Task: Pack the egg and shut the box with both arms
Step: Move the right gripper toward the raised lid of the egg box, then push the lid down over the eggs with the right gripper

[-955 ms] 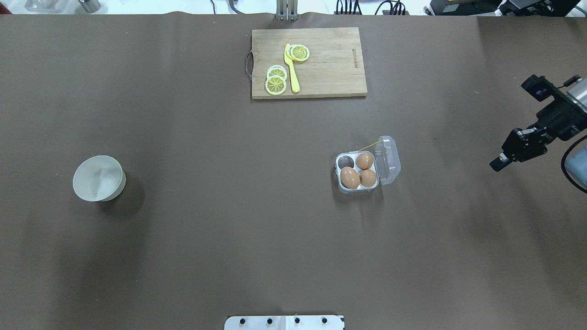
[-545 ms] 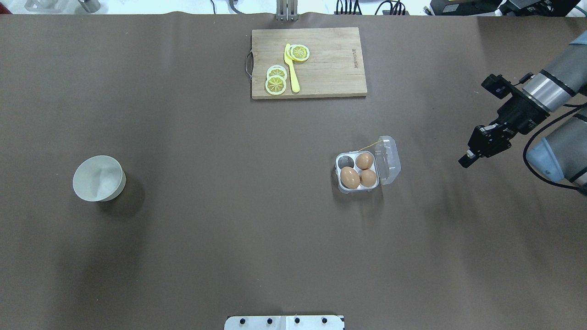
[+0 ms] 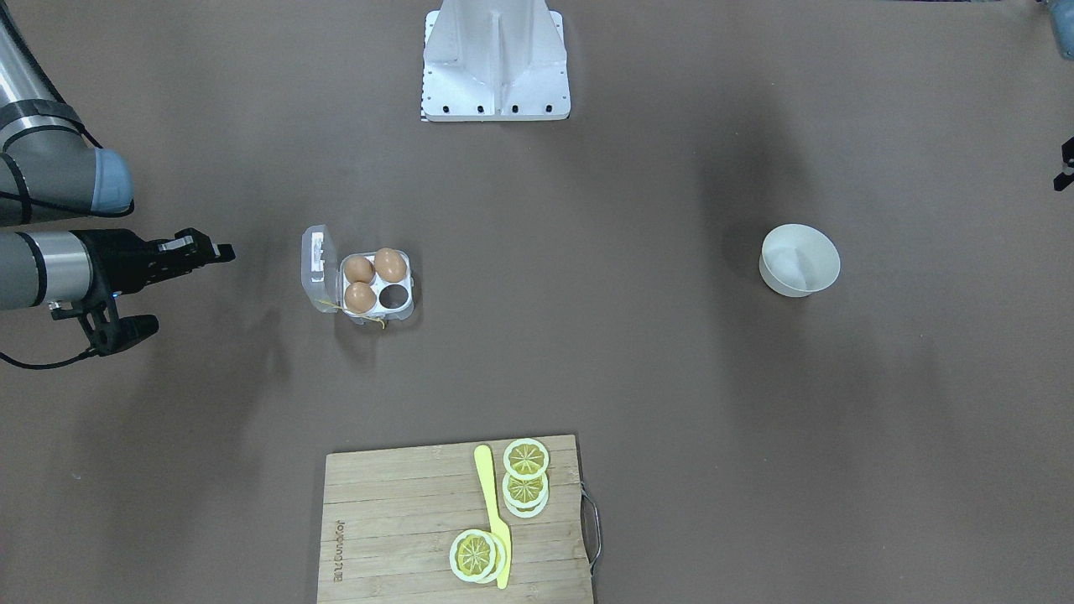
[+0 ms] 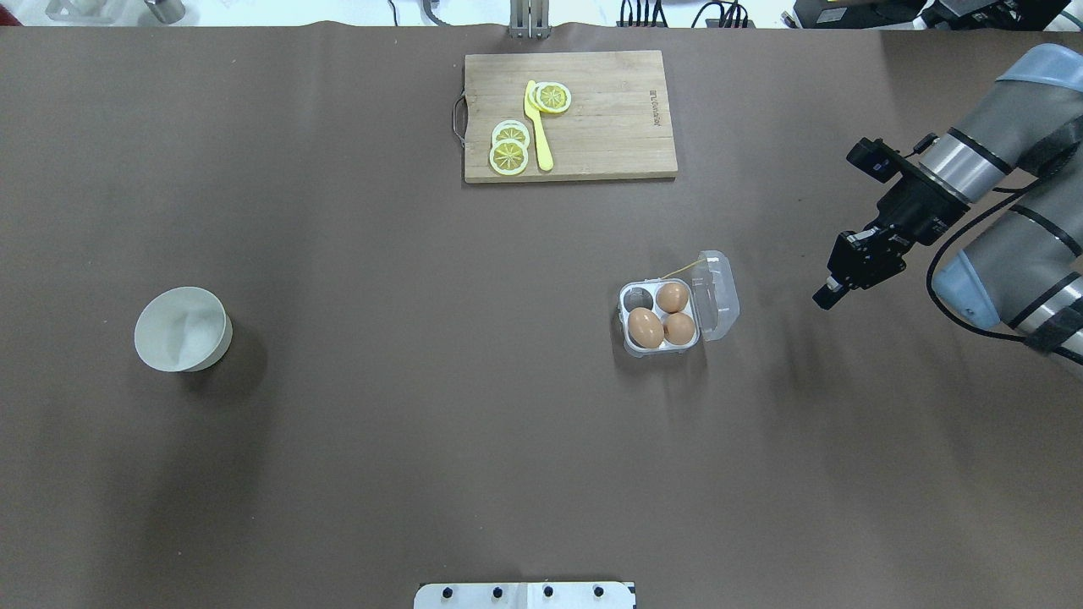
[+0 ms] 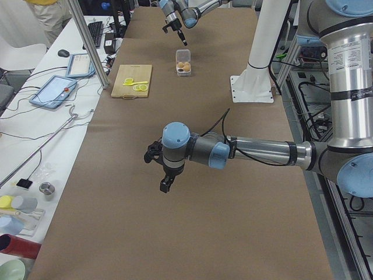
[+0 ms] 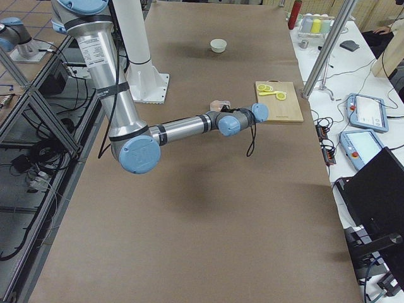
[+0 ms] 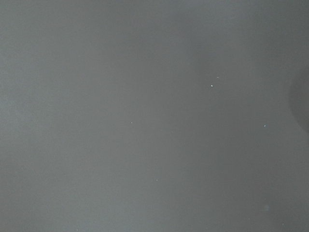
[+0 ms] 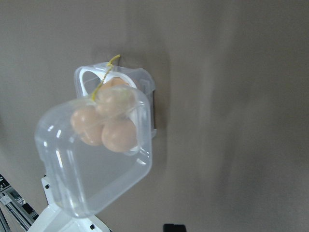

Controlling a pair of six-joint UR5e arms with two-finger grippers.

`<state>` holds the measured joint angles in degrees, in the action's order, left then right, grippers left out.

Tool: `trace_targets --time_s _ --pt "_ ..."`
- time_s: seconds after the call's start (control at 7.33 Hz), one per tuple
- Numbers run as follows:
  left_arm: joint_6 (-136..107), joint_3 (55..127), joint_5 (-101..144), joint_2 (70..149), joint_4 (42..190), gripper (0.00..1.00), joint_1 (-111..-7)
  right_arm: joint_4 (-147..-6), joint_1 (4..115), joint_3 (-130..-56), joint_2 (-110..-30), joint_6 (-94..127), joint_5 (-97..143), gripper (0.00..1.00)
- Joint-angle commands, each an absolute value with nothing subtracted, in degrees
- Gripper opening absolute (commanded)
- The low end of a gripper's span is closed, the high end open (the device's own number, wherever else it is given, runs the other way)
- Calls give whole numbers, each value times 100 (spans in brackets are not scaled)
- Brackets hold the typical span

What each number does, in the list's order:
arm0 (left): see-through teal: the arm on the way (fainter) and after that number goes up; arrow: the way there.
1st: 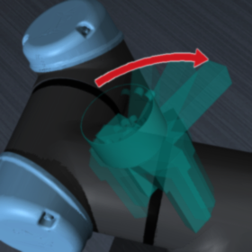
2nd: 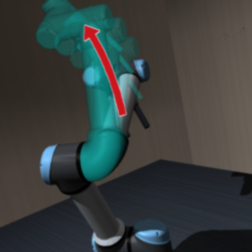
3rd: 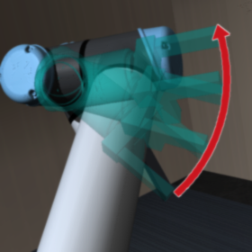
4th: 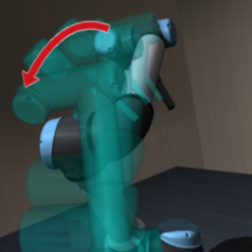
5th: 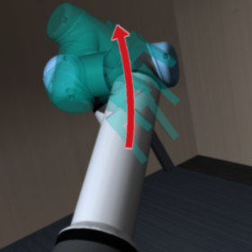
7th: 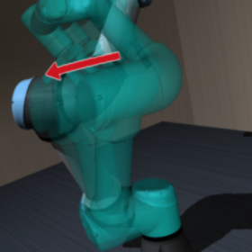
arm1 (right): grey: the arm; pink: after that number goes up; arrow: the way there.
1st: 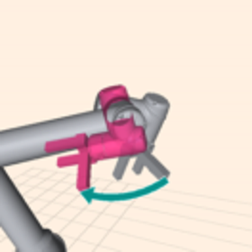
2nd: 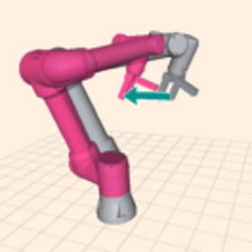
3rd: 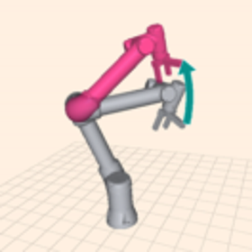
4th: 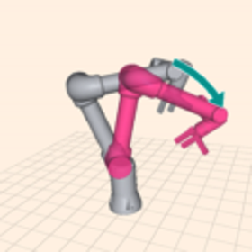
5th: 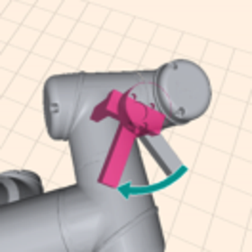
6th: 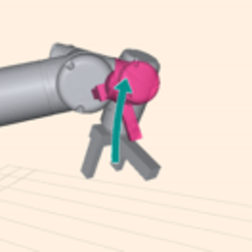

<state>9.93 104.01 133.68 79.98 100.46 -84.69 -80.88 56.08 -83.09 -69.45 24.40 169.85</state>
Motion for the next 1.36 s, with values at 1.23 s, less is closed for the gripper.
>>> trace_targets --time_s 1.23 --pt "993 10406 13377 8007 10037 97 -8560 -8086 5493 -7190 -5547 2804 16980 0"
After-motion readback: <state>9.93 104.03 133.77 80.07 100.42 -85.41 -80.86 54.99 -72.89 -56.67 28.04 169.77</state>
